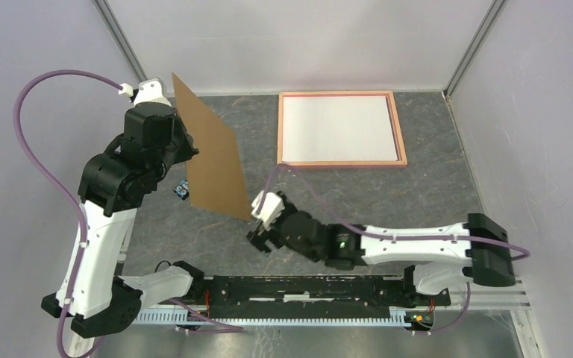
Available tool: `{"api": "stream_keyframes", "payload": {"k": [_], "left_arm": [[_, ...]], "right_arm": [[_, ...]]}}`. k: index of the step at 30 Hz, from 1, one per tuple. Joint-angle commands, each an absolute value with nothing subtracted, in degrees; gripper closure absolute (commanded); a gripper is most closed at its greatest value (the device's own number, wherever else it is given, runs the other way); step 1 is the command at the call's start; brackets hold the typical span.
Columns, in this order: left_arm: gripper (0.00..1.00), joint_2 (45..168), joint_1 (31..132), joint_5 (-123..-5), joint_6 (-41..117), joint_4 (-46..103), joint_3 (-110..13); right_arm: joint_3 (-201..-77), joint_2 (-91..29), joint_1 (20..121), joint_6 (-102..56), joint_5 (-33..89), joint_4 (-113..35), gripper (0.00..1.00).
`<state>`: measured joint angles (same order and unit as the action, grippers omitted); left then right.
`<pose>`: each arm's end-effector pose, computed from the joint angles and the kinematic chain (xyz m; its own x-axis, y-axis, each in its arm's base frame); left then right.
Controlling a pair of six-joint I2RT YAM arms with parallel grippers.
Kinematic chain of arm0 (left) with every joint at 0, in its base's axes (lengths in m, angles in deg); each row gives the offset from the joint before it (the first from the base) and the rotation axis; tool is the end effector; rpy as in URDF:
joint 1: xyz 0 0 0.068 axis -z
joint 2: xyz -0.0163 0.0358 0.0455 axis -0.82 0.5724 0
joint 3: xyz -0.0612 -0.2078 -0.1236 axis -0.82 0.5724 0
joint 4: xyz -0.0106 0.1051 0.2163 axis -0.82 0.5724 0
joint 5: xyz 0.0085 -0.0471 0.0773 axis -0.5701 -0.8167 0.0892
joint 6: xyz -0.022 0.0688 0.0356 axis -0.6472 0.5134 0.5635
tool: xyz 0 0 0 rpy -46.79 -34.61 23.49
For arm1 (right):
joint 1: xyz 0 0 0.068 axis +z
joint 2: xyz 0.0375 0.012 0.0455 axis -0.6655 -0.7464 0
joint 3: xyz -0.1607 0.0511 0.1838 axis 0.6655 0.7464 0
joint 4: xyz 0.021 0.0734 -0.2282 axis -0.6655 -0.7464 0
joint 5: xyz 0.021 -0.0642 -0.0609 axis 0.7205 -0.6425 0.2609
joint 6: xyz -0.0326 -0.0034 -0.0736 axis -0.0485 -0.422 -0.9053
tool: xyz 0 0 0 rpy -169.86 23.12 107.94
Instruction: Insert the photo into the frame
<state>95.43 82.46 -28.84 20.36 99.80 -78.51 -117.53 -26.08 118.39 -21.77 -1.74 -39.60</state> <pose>0.1669 -0.0511 0.4415 -0.4438 -0.2623 -0.8569 -0.1665 0.9637 -0.2087 0.0991 0.3043 0.2647 -0.2027 -0.3012 -0.9318 -0.8019 0.5972 -0.0186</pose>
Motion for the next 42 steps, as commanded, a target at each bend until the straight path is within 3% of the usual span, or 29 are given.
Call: {"api": "stream_keyframes", "payload": {"k": [1, 11, 16, 28, 29, 31, 33, 35, 37, 38, 42], "left_arm": [[0.98, 96.05, 82.59, -28.93, 19.50, 101.55, -80.13], [0.98, 95.81, 82.59, -28.56, 19.88, 102.96, -83.22], [0.98, 95.27, 82.59, -29.00, 19.17, 102.97, -83.15], [0.96, 93.65, 82.59, -28.64, 17.53, 98.03, -81.28], [0.90, 93.74, 82.59, -29.22, 17.63, 97.70, -81.56], [0.63, 94.12, 82.64, -30.29, 18.28, 97.63, -82.62], [0.54, 93.99, 82.59, -31.10, 19.04, 97.07, -83.38], [0.43, 93.91, 82.59, -32.71, 20.56, 96.17, -84.73], [0.20, 94.01, 82.67, -34.15, 21.38, 95.77, -87.41], [0.14, 94.20, 82.63, -35.11, 21.79, 95.76, -88.95], [0.00, 94.47, 82.63, -37.12, 21.53, 95.15, -94.72]], "right_arm": [[-124.04, -34.11, 125.63, -29.21, -20.01, -22.39, 0.11], [-140.89, -54.95, 132.80, -50.20, -45.44, -3.44, 0.13], [-142.09, -59.32, 133.01, -58.32, -50.52, 8.74, 0.20], [-146.57, -62.11, 133.75, -57.51, -53.13, 12.18, 0.69], [-146.92, -62.54, 133.74, -58.44, -53.38, 13.05, 0.74], [-147.52, -63.00, 133.74, -60.98, -54.15, 15.81, 0.87], [-147.09, -62.33, 133.75, -61.58, -54.10, 16.81, 0.99], [-144.91, -60.67, 133.79, -62.36, -54.19, 20.15, 1.00], [-142.72, -58.27, 133.69, -61.86, -53.99, 21.34, 1.00], [-141.86, -56.71, 133.72, -61.23, -53.75, 21.30, 1.00], [-136.59, -49.11, 132.64, -51.77, -50.63, 16.28, 1.00]]}}
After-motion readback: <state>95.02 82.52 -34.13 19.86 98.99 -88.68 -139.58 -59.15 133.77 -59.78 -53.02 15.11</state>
